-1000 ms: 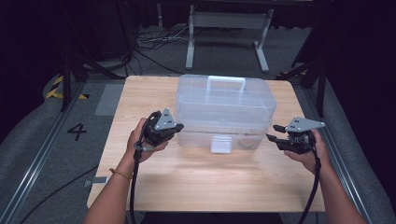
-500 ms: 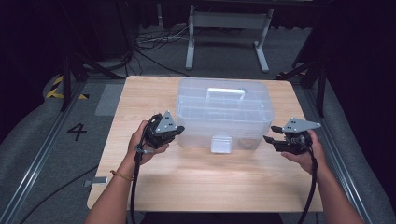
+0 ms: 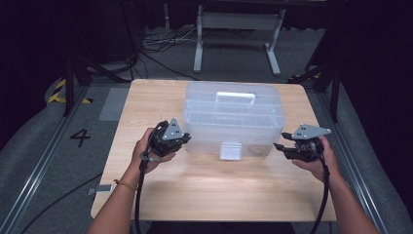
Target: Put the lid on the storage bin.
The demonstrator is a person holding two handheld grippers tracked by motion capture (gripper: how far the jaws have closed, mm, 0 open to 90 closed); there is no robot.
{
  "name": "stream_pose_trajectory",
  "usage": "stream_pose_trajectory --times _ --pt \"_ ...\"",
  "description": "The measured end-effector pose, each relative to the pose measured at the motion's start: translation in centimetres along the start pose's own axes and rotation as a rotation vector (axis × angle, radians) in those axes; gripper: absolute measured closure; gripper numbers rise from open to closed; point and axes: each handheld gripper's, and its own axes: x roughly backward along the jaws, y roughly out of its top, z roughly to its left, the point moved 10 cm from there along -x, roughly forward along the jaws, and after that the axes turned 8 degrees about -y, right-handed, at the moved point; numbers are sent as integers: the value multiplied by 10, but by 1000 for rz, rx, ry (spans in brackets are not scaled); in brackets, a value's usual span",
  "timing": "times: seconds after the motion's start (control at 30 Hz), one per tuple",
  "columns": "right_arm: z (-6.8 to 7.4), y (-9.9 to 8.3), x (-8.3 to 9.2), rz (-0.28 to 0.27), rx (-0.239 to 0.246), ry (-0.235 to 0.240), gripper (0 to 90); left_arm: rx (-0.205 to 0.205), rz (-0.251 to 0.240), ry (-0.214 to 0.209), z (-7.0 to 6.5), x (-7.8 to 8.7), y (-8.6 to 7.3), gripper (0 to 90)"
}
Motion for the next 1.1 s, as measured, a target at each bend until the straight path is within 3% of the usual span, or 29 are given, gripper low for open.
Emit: stream_pose_trajectory --times 0.23,0.33,0.47,0.67,0.8,1.1 --pt "-4 -1 8 25 46 -8 454 15 21 -4 -4 4 -8 633" --pt "-5 -2 13 37 61 -3 428 24 30 18 -2 6 -13 544" --pt "-7 -6 17 56 80 -4 402 25 68 27 -3 8 -22 477" --pt "-8 -19 20 82 90 -23 358 11 174 101 -2 11 -43 314" --pt "-9 -26 21 89 92 -30 325 18 208 115 -4 15 -57 256" --pt "-9 -47 24 104 62 -66 276 44 237 97 -11 20 -91 214"
